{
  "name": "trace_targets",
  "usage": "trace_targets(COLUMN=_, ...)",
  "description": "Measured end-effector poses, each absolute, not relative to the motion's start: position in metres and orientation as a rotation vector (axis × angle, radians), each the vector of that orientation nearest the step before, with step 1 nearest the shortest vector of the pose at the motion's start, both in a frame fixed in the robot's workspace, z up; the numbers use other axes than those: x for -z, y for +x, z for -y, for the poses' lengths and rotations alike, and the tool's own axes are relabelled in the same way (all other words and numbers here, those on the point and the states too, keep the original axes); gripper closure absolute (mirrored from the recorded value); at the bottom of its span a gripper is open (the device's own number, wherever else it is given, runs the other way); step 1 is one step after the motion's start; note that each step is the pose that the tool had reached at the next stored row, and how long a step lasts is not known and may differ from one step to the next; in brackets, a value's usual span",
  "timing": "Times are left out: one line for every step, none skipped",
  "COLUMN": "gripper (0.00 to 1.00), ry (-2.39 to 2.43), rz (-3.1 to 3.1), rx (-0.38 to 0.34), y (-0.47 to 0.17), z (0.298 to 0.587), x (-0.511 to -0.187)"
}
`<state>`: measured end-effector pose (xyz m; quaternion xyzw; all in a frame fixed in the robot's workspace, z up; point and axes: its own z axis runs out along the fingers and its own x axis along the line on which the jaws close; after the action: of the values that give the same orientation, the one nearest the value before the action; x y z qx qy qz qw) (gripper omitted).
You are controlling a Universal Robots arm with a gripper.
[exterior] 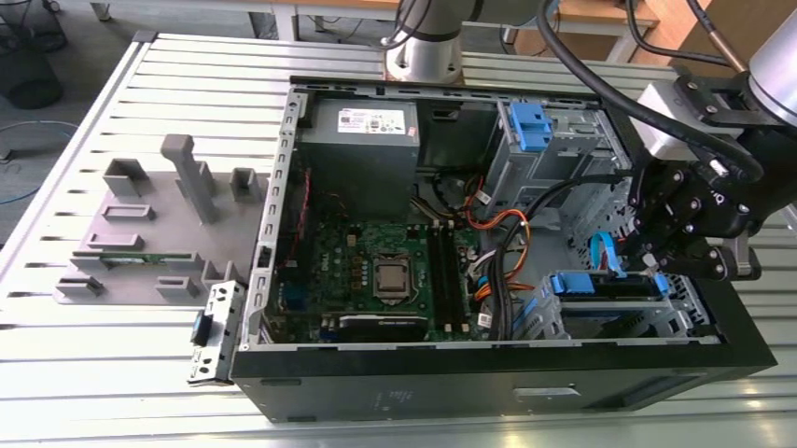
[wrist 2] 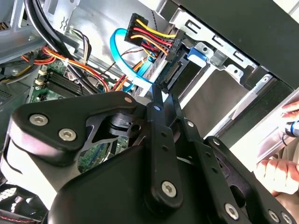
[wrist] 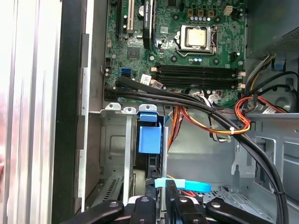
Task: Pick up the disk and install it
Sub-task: 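Insert the first disk wire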
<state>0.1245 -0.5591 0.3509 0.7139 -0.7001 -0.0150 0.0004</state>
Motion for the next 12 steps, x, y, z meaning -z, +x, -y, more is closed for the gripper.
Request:
trace_targets(gripper=0.76, ry=2.242, rz=2.199, rx=0.047, y=0.1246, z=0.5591, x=-0.3509)
trace_targets(gripper=0.76, ry=2.242, rz=2.199, rx=0.047, y=0.1245, z=0.5591, x=-0.3509)
trace_targets(gripper=0.76, ry=2.242, rz=2.199, rx=0.047, y=0.1246, z=0.5591, x=-0.3509)
trace_targets(gripper=0.76, ry=2.242, rz=2.199, rx=0.047, y=0.1246, z=0.5591, x=-0.3510)
trace_targets(gripper=0.76, ry=2.242, rz=2.199, rx=0.047, y=0.1250, z=0.5591, x=-0.3511)
trace_targets(gripper=0.76, ry=2.242, rz=2.199, rx=0.047, y=0.1258, z=0.5591, x=-0.3511)
trace_targets(gripper=0.76, ry=2.242, rz=2.199, rx=0.047, y=0.1268, z=0.5592, x=-0.3510)
trace_targets(gripper=0.76, ry=2.242, rz=2.199, rx=0.047, y=0.1280, z=0.5592, x=-0.3509)
trace_targets(gripper=0.76, ry=2.242, rz=2.199, rx=0.047, y=0.1288, z=0.5591, x=-0.3510)
trace_targets(gripper=0.76, ry=2.242, rz=2.199, rx=0.047, y=0.1292, z=0.5591, x=-0.3510)
trace_targets(gripper=0.76, ry=2.242, rz=2.199, rx=0.047, y=0.1293, z=0.5591, x=-0.3510)
trace_targets(gripper=0.76, ry=2.242, rz=2.199, rx=0.047, y=0.1293, z=0.5591, x=-0.3510)
